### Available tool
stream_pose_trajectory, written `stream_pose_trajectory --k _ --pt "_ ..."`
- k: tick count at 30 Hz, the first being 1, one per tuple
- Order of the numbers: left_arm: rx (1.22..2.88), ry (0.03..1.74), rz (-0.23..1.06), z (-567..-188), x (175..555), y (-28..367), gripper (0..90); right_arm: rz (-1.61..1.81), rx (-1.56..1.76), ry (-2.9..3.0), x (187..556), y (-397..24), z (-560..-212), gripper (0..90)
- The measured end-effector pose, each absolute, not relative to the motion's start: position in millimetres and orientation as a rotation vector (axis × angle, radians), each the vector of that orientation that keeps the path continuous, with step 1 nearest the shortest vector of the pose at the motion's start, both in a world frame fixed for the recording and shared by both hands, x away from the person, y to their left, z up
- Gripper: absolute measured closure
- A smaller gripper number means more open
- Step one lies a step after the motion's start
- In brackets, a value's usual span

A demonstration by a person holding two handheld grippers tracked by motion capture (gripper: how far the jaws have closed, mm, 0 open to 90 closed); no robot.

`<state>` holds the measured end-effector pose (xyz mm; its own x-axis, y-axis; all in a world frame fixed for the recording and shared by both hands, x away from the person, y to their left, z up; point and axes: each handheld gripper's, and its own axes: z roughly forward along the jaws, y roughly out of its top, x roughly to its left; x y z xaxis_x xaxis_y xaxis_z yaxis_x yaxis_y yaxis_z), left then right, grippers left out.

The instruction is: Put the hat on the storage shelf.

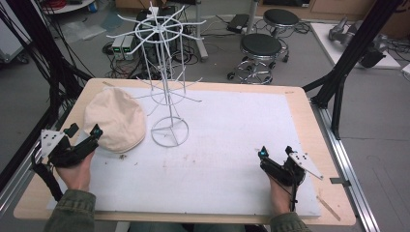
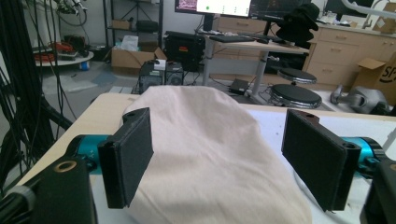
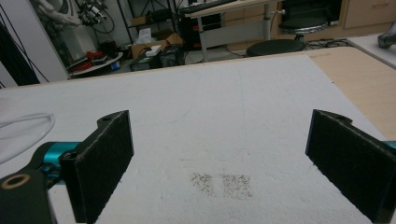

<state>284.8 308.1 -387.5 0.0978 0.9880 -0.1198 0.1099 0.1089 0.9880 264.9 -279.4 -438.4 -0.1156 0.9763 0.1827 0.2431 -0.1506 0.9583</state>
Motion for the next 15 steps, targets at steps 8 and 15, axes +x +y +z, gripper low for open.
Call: stream_pose_trajectory --k 8,15 --pt "1.216 1.251 0.953 -364.1 303.6 309.3 25.3 1.320 1.451 1.401 265.0 -279.6 -438.4 6.6" --pt "1.250 1.251 0.939 -348.5 317.6 309.3 25.4 1.319 1.438 1.402 263.5 -278.4 -437.7 6.6"
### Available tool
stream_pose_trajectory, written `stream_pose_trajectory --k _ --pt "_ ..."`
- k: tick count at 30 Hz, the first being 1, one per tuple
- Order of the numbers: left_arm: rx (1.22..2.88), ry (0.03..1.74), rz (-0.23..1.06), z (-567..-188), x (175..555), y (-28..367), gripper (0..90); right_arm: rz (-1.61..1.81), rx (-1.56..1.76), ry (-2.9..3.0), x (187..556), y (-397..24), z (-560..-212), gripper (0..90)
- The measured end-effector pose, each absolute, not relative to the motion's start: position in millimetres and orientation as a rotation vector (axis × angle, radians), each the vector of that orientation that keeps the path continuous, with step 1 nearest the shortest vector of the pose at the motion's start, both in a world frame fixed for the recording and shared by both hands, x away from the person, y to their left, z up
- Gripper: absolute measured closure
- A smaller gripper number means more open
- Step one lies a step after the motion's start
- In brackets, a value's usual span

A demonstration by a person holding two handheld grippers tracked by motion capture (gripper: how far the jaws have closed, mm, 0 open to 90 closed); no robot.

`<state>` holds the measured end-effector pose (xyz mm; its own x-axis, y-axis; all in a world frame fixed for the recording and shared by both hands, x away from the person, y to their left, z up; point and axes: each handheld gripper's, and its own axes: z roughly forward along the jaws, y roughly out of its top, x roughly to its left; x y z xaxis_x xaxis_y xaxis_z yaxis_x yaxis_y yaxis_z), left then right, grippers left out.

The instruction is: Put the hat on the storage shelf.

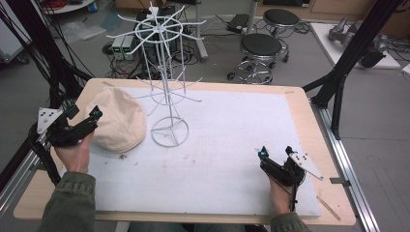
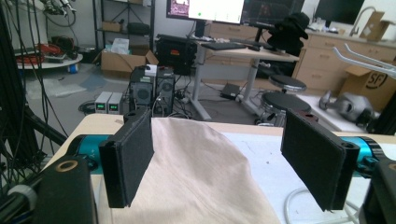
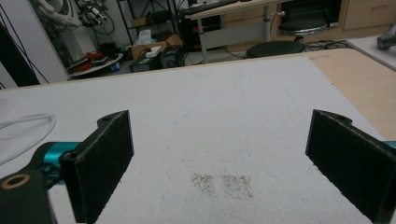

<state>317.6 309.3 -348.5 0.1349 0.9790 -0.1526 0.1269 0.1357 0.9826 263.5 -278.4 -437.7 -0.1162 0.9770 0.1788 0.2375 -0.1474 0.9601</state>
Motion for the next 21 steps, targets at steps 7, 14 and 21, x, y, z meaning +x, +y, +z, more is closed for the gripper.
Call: stream_pose_trajectory --k 7,14,21 --pt "1.268 1.238 0.880 -342.3 335.8 305.6 25.4 1.317 1.454 1.410 265.2 -278.4 -438.4 6.6" --pt "1.321 1.252 0.854 -340.4 354.2 296.8 23.3 1.316 1.446 1.413 265.7 -278.4 -438.6 6.6" --pt "1.325 1.251 0.825 -337.8 365.2 289.9 21.8 1.318 1.452 1.424 267.3 -278.3 -439.5 6.6"
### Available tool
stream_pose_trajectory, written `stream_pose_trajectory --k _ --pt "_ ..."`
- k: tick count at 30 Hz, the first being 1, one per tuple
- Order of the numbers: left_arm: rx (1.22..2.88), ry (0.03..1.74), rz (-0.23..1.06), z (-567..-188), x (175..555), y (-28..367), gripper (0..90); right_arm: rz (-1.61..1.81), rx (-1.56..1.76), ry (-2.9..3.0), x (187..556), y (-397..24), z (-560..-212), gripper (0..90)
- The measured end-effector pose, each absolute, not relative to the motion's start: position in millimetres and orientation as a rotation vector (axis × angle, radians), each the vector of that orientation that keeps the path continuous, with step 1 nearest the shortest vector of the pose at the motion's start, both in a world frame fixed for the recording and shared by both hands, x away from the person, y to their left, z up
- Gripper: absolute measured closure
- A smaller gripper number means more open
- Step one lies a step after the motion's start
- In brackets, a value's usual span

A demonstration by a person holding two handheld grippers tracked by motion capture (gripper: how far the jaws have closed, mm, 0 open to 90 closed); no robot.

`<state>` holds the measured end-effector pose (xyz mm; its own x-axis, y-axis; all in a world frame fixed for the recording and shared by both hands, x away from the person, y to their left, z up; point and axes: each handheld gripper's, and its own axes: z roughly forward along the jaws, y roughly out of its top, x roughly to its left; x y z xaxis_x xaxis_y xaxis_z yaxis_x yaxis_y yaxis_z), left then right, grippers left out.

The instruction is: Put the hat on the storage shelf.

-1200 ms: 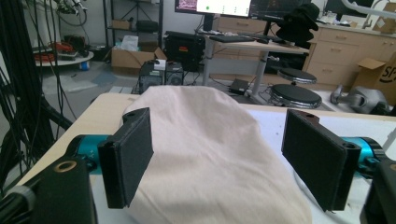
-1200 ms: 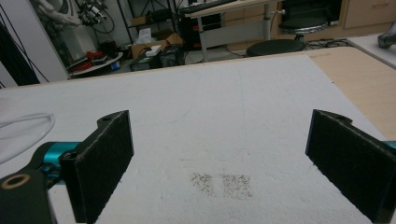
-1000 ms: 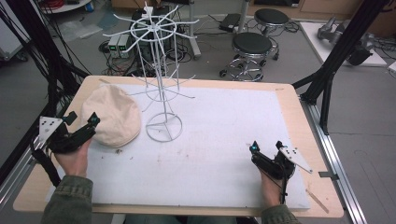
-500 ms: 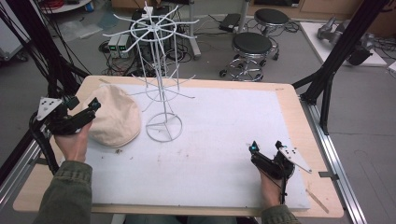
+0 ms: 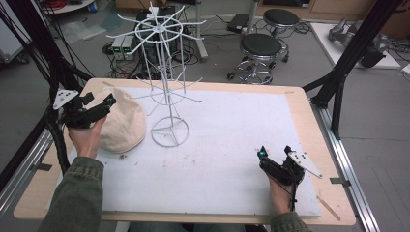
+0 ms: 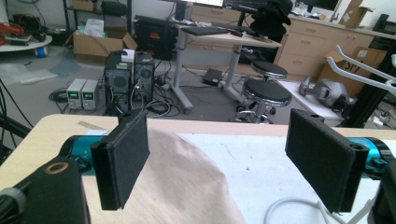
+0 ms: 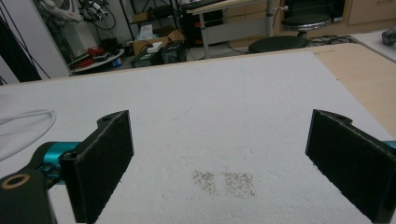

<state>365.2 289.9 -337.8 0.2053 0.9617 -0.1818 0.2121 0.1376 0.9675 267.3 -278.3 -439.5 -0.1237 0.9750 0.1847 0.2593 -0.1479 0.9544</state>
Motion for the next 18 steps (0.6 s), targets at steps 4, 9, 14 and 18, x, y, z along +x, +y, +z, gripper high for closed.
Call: stream_pose_trajectory --k 4,9,14,18 --pt "1.348 1.264 0.800 -340.3 374.2 286.4 21.6 1.319 1.450 1.427 266.8 -277.6 -439.2 6.6" --pt "1.396 1.287 0.717 -345.2 394.7 281.3 20.8 1.321 1.456 1.437 268.0 -276.4 -439.7 6.6" --pt "1.434 1.297 0.658 -344.8 410.8 274.5 21.6 1.319 1.437 1.445 268.5 -275.9 -439.8 6.6" --pt "1.475 1.337 0.596 -346.4 421.4 271.1 21.7 1.319 1.439 1.454 268.2 -275.2 -439.7 6.6"
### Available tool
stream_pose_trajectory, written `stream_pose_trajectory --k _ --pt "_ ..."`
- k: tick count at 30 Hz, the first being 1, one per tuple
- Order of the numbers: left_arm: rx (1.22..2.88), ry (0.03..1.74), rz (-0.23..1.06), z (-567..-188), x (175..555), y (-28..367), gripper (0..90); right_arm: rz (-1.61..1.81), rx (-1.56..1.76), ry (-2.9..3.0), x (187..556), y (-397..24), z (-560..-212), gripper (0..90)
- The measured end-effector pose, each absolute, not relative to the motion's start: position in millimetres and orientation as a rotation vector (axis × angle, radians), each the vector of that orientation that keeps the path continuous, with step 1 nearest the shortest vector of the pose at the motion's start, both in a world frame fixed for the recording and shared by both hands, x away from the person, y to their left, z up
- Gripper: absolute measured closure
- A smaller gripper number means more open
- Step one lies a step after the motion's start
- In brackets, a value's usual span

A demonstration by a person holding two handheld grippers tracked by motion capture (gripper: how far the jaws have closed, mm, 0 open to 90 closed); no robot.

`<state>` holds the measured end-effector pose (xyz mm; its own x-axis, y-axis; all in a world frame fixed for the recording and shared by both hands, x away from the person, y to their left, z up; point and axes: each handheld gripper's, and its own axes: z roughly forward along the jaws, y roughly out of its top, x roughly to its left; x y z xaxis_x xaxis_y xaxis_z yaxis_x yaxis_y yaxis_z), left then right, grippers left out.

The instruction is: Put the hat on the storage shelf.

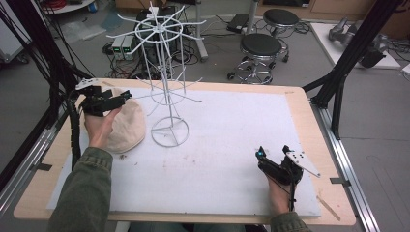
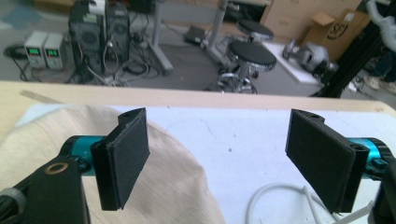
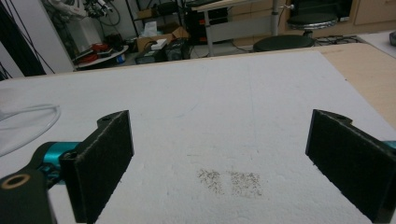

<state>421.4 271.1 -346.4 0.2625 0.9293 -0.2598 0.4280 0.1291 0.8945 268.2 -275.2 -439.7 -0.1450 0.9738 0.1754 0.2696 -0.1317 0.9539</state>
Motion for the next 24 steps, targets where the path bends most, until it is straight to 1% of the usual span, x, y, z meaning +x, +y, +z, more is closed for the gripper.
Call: stream_pose_trajectory --k 4,11,16,18,24 --pt "1.490 1.369 0.540 -349.9 430.6 270.7 21.9 1.317 1.437 1.471 268.4 -274.4 -439.6 6.6" --pt "1.521 1.428 0.484 -361.5 443.9 271.2 22.3 1.316 1.430 1.487 269.8 -272.7 -440.1 6.6" --pt "1.613 1.443 0.450 -375.2 450.5 259.8 22.2 1.320 1.432 1.486 270.1 -272.8 -440.2 6.6" --pt "1.620 1.464 0.435 -382.1 452.6 257.0 22.3 1.322 1.430 1.486 270.1 -273.0 -440.0 6.6" --pt "1.656 1.501 0.364 -394.6 458.7 252.0 25.3 1.323 1.431 1.492 270.3 -273.5 -440.1 6.6"
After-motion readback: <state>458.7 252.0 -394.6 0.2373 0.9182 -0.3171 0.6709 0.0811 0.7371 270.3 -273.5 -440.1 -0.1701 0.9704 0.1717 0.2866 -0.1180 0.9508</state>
